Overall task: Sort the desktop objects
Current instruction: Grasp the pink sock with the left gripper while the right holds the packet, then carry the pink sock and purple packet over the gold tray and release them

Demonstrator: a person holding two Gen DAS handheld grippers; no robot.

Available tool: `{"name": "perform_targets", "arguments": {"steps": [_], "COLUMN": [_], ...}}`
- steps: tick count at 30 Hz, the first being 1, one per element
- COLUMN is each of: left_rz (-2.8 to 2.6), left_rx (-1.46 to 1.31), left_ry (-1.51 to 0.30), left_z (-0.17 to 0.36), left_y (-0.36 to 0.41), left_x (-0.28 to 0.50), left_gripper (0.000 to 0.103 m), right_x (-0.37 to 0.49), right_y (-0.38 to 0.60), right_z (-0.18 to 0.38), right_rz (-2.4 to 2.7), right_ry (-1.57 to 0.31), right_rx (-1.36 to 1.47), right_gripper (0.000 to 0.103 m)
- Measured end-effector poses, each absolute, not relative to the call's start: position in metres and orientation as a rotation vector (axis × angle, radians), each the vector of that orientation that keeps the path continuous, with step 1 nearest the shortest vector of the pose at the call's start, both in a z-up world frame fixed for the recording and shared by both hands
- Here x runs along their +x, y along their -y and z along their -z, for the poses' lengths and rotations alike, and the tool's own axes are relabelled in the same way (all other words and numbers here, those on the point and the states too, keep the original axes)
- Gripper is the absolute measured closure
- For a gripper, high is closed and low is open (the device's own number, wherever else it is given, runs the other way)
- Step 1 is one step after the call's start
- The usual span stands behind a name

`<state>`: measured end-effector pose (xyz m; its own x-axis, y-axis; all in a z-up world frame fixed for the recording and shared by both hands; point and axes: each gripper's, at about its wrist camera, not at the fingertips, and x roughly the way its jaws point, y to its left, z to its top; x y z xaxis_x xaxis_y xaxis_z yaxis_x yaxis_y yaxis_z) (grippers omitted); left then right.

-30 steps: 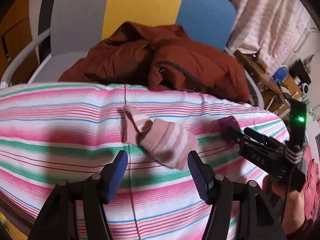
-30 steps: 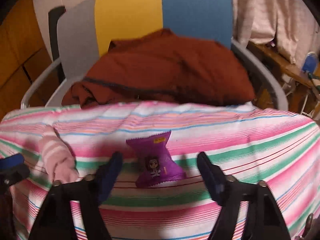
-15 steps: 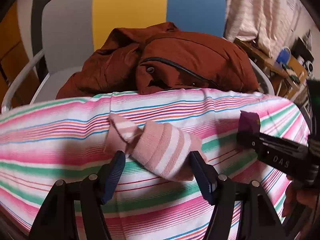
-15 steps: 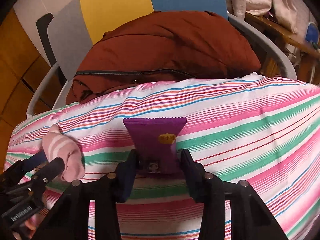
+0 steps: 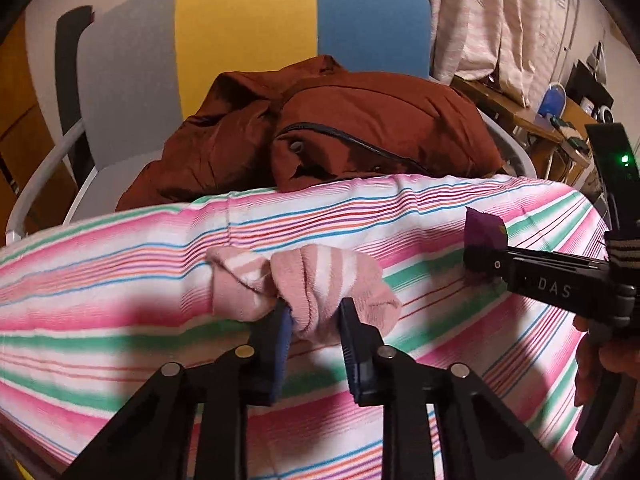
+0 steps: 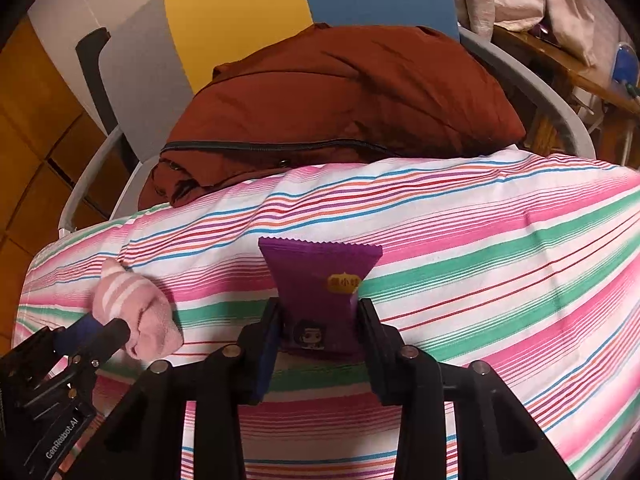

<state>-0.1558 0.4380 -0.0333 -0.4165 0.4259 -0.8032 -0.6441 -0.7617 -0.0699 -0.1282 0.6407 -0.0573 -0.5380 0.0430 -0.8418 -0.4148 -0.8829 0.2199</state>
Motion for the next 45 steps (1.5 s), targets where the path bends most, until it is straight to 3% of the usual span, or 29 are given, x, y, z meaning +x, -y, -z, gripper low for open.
{"name": "perform_targets", "arguments": {"steps": [13,27,35,45], "left_rz": [-2.18,-2.24,-2.418,-2.453], "left_rx": [-1.195,-1.089,-1.037,-1.137], "left_ry": [-0.007,0.25,0.271,0.239], "left_z": [0.003,-0.042,-0.054,-0.025], "left_y": [-0.341,-0.196,-0.094,-0.052], "left_x": [-0.132,-0.06,-0.045,-0.051], "left_gripper": [0.083,0.083,0.083,0.081], "right_x": [-0.123,-0.08,-0.066,-0.085], "right_y": [-0.588,-0.439,-0.326,-0.232], "right_z": [0.019,-0.03,-0.049,-0.031], "right_rz": [-2.655,-2.908,-3.11,-3.133], "right_ry": [-0.475,-0.431,-0.321,-0.26], "right_rx": [-1.351,-1.519,-1.599,-1.713], "right_gripper": [0.067,0.067,0.067,0.065]}}
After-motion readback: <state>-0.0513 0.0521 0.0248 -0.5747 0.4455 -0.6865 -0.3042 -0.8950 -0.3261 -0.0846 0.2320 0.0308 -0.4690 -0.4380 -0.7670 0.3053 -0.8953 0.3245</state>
